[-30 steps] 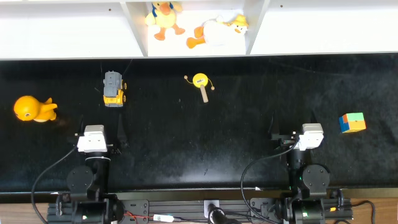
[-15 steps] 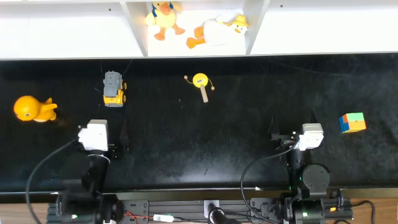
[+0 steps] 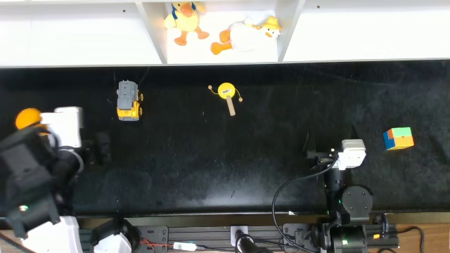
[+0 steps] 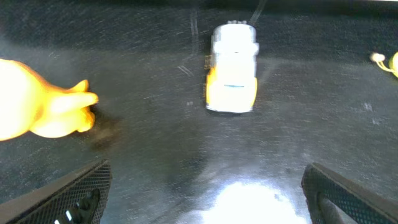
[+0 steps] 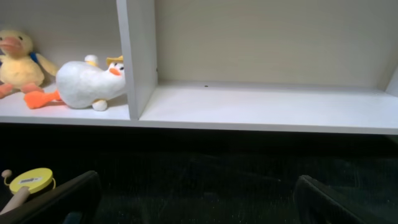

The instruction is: Store Toys

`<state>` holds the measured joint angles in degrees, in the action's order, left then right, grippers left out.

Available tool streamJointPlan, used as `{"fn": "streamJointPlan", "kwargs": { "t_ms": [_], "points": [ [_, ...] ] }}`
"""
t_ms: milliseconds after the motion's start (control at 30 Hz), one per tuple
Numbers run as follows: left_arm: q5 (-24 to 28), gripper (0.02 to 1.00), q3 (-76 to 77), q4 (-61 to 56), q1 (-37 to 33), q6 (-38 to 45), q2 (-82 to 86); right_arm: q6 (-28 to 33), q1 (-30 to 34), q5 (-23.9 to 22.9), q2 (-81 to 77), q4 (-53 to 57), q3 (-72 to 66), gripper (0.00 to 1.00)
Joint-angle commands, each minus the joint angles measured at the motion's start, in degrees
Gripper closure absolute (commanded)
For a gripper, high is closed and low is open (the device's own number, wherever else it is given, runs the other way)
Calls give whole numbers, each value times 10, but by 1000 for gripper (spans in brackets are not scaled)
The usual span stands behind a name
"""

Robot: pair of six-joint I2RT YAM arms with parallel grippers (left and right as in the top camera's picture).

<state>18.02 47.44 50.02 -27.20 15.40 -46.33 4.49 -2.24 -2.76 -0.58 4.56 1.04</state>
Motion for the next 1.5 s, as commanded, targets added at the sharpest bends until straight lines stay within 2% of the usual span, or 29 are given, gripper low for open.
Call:
{"fn": "streamJointPlan", "kwargs": {
  "t_ms": [33, 133, 433, 500, 800, 1167, 1367, 1500],
  "points": [
    [188, 25, 26, 8, -160, 153, -19, -2, 2, 6, 3, -3, -8, 5],
    [235, 23, 26, 16, -230, 205, -26, -3, 2, 6, 3, -3, -8, 5],
    [206, 20, 26, -9, -341, 207, -87, -3, 2, 6, 3, -3, -8, 5],
    [182, 20, 26, -31, -353, 206, -106, -3, 2, 6, 3, -3, -8, 5],
    [67, 20, 26, -150, -306, 206, -199, -3, 2, 6, 3, -2, -8, 5],
    [57, 23, 26, -285, -259, 206, -330, -3, 2, 6, 3, -3, -8, 7],
    [59, 505, 26, -331, -239, 206, -367, -3, 2, 6, 3, -3, -8, 7],
    [59, 627, 26, -341, -225, 190, -365, -3, 2, 6, 3, -3, -8, 7]
  ]
}}
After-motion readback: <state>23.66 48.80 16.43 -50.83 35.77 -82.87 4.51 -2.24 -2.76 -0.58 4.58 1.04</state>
